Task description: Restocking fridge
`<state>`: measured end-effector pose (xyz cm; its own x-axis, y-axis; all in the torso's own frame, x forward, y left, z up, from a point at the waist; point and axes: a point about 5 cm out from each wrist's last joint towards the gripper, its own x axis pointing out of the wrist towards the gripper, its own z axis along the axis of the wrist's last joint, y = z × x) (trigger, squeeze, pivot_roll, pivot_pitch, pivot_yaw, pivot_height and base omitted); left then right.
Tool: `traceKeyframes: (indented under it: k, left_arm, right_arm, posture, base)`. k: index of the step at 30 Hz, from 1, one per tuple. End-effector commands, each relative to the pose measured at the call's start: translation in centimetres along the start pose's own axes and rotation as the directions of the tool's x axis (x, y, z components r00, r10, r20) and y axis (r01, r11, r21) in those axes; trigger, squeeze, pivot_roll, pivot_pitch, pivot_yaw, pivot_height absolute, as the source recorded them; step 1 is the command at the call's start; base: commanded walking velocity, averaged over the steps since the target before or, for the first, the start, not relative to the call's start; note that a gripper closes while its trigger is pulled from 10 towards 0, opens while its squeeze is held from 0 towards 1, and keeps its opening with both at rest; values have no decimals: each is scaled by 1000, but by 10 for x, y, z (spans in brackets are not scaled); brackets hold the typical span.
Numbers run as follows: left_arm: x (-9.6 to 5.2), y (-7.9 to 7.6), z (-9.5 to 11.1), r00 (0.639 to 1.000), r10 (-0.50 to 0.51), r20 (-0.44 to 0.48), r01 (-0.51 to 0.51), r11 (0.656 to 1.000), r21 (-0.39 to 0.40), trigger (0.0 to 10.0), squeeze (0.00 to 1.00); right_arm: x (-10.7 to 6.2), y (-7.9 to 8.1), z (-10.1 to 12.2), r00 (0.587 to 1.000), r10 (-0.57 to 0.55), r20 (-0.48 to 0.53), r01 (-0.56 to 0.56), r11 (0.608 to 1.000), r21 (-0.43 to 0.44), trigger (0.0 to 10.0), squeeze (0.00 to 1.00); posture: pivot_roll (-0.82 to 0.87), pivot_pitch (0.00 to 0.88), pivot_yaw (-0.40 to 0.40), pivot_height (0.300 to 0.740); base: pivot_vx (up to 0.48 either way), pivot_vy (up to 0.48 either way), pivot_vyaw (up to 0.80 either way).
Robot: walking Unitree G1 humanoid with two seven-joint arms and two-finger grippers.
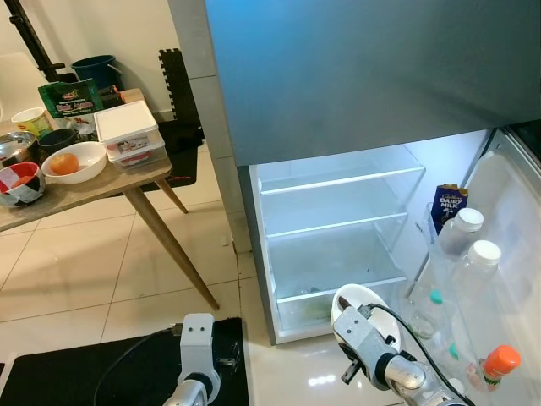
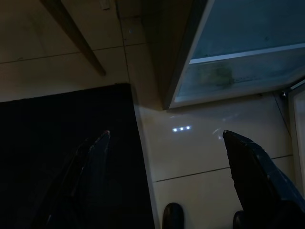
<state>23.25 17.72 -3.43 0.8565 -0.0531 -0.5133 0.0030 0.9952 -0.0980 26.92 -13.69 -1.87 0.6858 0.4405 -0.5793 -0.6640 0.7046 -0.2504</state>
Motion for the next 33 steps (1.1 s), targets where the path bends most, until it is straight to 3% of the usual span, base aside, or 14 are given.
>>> traceKeyframes:
  k: [1, 27, 33]
  left_arm:
    - [-1, 3, -2, 1000, 15, -12, -15, 1000, -14, 10000, 0]
    - [-2, 2, -5, 1000, 14, -23, -15, 1000, -24, 10000, 0]
    - [-3, 2, -7, 999, 22, -28, -22, 999, -29, 10000, 0]
  right_arm:
    - [1, 1, 0, 1000, 4, -2, -4, 1000, 14, 10000, 0]
    - [-1, 0, -1, 1000, 10, -3, -10, 1000, 4, 10000, 0]
    - [-1, 0, -2, 1000, 14, -5, -14, 1000, 1, 10000, 0]
  posture:
    - [67, 90, 39, 740]
    - [58, 96, 30, 740]
    - [58, 93, 26, 740]
  base:
    - [-292, 0, 0]
    - [-304, 0, 0]
    - [0, 0, 0]
